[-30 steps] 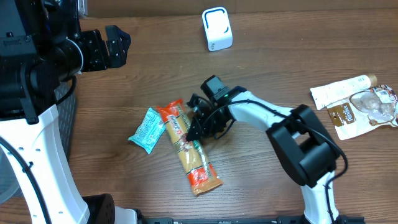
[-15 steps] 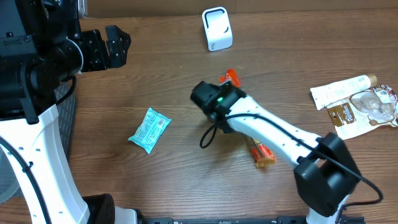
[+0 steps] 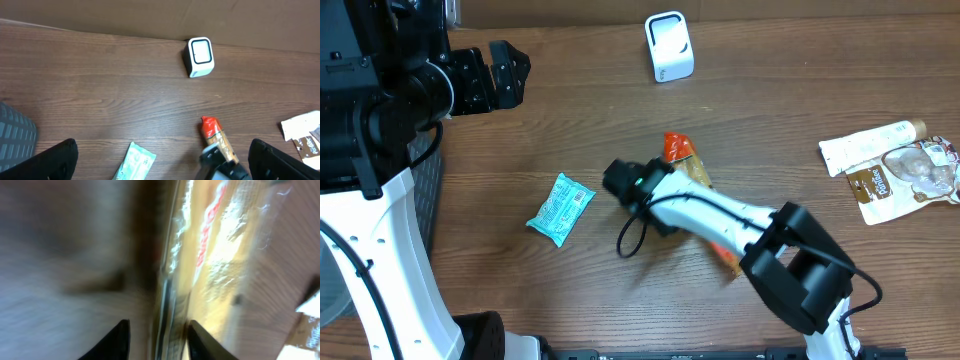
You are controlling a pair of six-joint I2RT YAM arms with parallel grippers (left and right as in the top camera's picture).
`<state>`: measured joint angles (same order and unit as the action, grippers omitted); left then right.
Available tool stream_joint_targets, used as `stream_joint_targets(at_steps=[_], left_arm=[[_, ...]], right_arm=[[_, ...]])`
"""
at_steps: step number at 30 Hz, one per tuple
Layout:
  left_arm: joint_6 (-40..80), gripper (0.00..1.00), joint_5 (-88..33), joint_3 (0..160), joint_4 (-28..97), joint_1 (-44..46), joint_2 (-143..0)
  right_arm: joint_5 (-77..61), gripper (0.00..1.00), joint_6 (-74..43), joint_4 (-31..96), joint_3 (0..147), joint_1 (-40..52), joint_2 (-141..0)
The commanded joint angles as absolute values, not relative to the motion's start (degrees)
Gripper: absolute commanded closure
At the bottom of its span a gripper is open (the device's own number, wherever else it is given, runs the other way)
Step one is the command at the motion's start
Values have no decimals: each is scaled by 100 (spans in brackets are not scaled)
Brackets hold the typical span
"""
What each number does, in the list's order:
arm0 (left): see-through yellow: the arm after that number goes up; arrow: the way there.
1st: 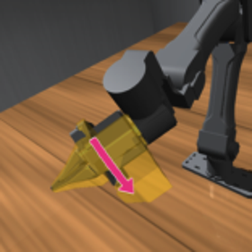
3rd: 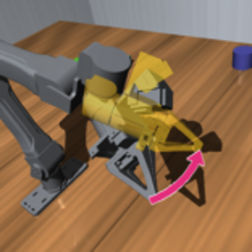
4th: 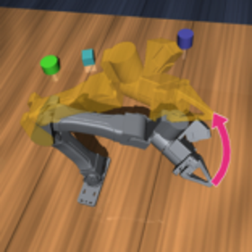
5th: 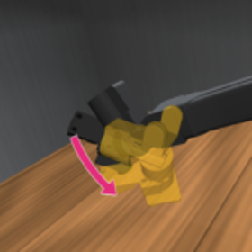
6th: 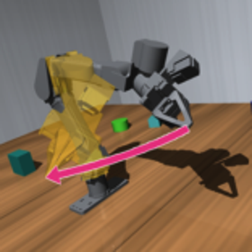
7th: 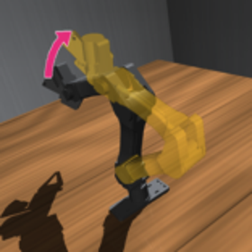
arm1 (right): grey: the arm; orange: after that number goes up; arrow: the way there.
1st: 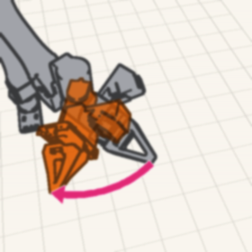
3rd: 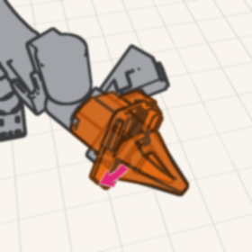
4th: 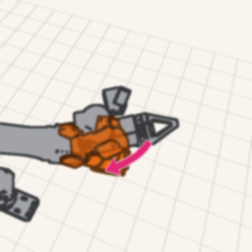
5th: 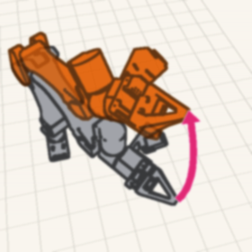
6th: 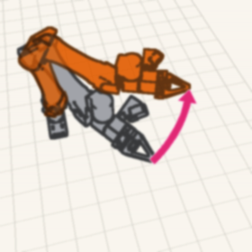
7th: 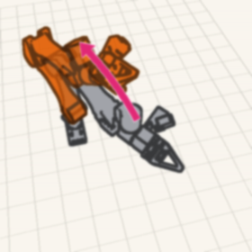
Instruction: Scan the item barcode
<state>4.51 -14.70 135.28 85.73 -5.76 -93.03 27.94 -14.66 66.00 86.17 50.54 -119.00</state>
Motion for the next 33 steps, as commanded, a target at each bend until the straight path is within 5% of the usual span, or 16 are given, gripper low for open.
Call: stream_joint_targets(at_steps=[1,14,22,33], left_arm=[[429,0,-1441,13614,8569,-635,-9354],[429,1,-1441,13614,8569,-635,-9354],[429,0,-1441,13614,8569,-635,-9354],[429,1,-1441,13614,8569,-635,-9362]], right_arm=[[1887,53,-1457,6554,8770,5450,-11839],[880,56,-1494,6838,9644,5011,-11358],[268,91,-1496,6814,9712,3981,-11052],[-563,91,-1809,5391,8165,3747,-11091]])
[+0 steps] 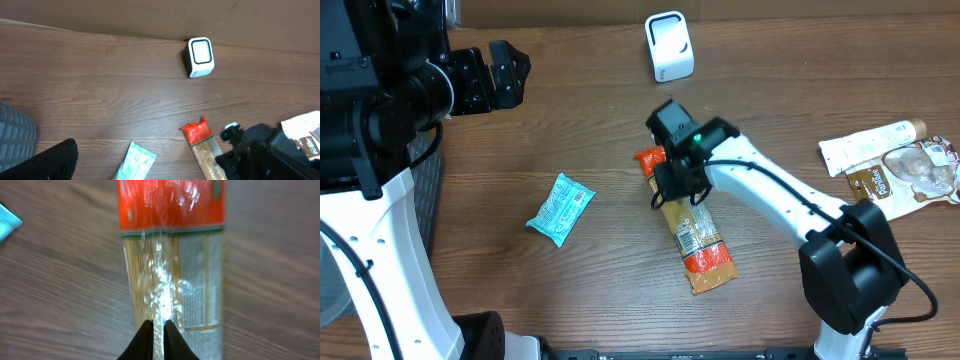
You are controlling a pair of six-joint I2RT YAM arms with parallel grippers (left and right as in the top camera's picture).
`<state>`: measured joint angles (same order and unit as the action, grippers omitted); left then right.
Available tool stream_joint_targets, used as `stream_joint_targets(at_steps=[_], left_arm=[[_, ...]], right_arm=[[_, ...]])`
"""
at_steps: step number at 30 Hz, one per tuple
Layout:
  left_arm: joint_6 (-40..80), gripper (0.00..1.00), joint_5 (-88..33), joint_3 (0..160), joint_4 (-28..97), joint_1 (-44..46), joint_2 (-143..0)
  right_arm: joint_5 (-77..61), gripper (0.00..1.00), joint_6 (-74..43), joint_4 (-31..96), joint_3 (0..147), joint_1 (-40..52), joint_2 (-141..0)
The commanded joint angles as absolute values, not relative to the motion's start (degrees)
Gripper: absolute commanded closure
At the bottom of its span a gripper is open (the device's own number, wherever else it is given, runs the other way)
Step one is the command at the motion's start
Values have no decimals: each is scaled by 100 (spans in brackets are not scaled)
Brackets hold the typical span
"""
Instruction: Scan the item barcode
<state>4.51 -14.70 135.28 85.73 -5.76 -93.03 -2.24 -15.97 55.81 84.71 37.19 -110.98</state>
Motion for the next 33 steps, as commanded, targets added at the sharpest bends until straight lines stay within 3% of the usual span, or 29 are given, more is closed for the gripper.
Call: stream_joint_targets(at_steps=[1,9,19,29,33], left_arm=[[429,0,-1441,13614,8569,-635,-9362],[429,0,-1441,13614,8569,-635,-9365],[432,0,-1441,13614,8569,-635,-9365],[432,1,-1441,13614,8569,-635,-9365],[432,1,-1441,13614,8569,-635,-9365]], right_arm=[[-620,91,-1809,5286,8049,3747,-11091],[-760,92,-1863,5113,7854,3754,-11061],[-2541,85,-1339,5708,7789,4095,-10836],[-1772,85,-2163,6410,6991,4504,-10836],[-766,87,-2453,6838,6785,4383,-10836]])
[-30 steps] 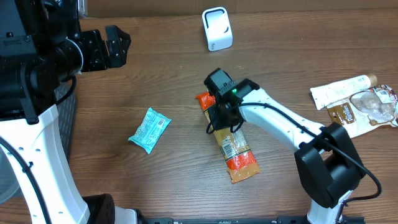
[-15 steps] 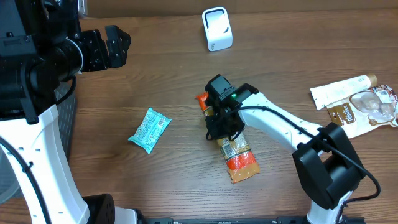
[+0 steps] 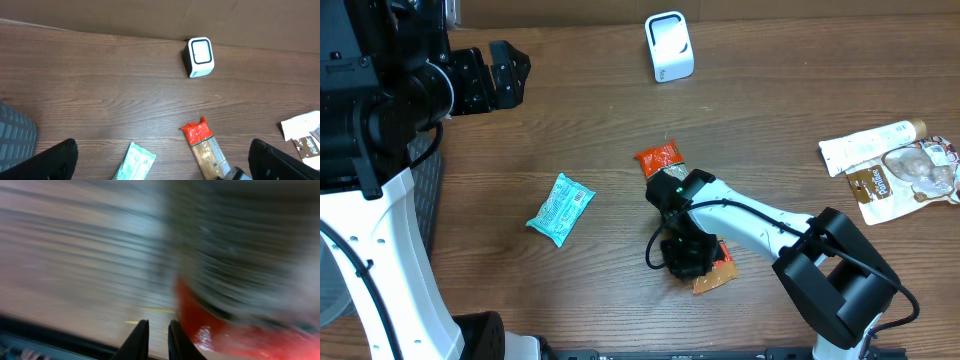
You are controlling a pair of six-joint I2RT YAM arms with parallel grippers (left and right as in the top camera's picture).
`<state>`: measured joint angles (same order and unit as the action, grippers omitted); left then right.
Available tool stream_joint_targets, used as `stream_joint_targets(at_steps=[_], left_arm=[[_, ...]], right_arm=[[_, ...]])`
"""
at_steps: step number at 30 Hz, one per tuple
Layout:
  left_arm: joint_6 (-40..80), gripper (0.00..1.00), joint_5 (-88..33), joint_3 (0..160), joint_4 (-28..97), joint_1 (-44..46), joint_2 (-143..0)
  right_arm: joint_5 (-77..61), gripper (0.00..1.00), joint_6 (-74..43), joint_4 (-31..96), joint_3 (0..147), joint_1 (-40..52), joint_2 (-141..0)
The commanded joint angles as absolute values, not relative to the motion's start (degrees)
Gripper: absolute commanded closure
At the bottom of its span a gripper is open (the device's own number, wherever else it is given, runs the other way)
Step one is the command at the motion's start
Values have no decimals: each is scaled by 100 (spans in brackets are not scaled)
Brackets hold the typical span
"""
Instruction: Scan the item barcode
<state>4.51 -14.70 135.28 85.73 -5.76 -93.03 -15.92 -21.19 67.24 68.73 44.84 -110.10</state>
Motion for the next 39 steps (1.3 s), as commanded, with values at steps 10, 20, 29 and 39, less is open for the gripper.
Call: stream_joint_targets(at_steps=[10,20,29,39], left_arm=[[429,0,-1441,13614,8569,-635,-9367],[429,0,-1441,13614,8569,-635,-9367],[429,0,-1441,13614,8569,-635,-9367],[432,0,-1441,13614,8569,-635,-9367]], right_arm=[[1072,89,-2506,6088,6788,2891,-10822],[130,63,-2517,3542,6838,1739,-10822],[-3214,51,-2947,3472,7223,1592,-10809],[-2130,39,-4351,2460,6978,2663,-10836]])
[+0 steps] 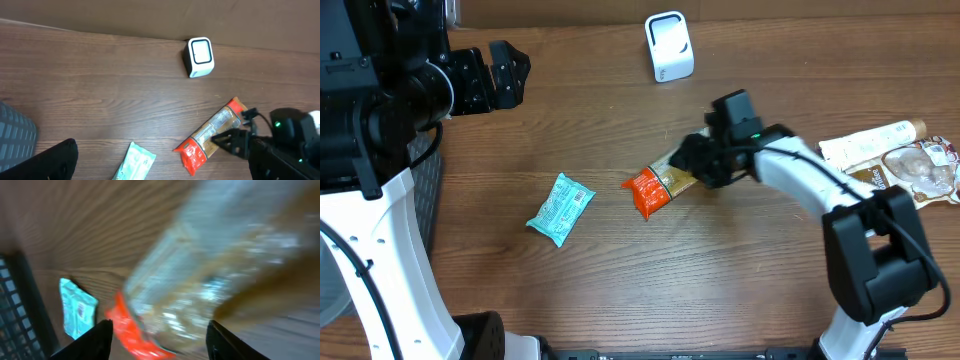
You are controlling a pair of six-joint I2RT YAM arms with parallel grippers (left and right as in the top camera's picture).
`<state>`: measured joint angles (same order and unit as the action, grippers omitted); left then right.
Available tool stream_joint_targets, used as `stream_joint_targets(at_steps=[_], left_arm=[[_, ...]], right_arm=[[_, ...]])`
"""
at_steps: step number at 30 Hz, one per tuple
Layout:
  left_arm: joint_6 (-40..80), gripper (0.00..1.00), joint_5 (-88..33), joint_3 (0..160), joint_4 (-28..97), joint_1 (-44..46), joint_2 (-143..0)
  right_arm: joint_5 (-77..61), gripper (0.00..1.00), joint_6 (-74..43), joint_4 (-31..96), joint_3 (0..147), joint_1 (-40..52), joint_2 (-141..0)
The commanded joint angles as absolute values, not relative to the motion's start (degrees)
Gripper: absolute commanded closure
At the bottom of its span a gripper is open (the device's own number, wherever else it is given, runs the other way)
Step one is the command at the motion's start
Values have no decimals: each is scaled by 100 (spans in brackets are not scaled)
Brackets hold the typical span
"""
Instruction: Scan the item barcode
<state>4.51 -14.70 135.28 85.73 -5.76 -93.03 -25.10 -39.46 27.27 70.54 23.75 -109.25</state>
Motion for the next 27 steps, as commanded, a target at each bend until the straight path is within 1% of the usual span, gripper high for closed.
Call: stream_joint_targets(at_steps=[1,4,8,15,17,20,24,26,27], left_arm=[[429,0,-1441,13614,8569,-635,-9367],[429,0,-1441,13614,8569,-635,-9367],[432,0,-1441,13614,8569,-635,-9367],[429,1,-1441,13614,8569,-635,-9367],[429,0,-1441,13614,8569,-635,-9367],[432,1,-1441,13614,8569,-635,-9367],[429,0,-1441,13614,8569,-635,-9367],[432,0,-1441,13614,8569,-635,-9367],[429,1,-1441,13614,8569,-635,-9367]], right_arm=[[-1839,38,-4344,2244,6976,2810,-10836],[-1291,33,-4252,1828,6976,3076,-10857],[-1050,32,-4047,1361,6976,3415,-11107],[-1347,31,-4025,1107,6976,3680,-11496],[-1649,31,-3706,1151,6982,3680,-11489],[-2040,32,-3544,1487,6987,3623,-11489],[-2604,33,-3177,2300,7000,3450,-11476],[-2709,41,-2875,2899,7057,3315,-11476],[-2709,43,-2770,3105,7076,3271,-11476]])
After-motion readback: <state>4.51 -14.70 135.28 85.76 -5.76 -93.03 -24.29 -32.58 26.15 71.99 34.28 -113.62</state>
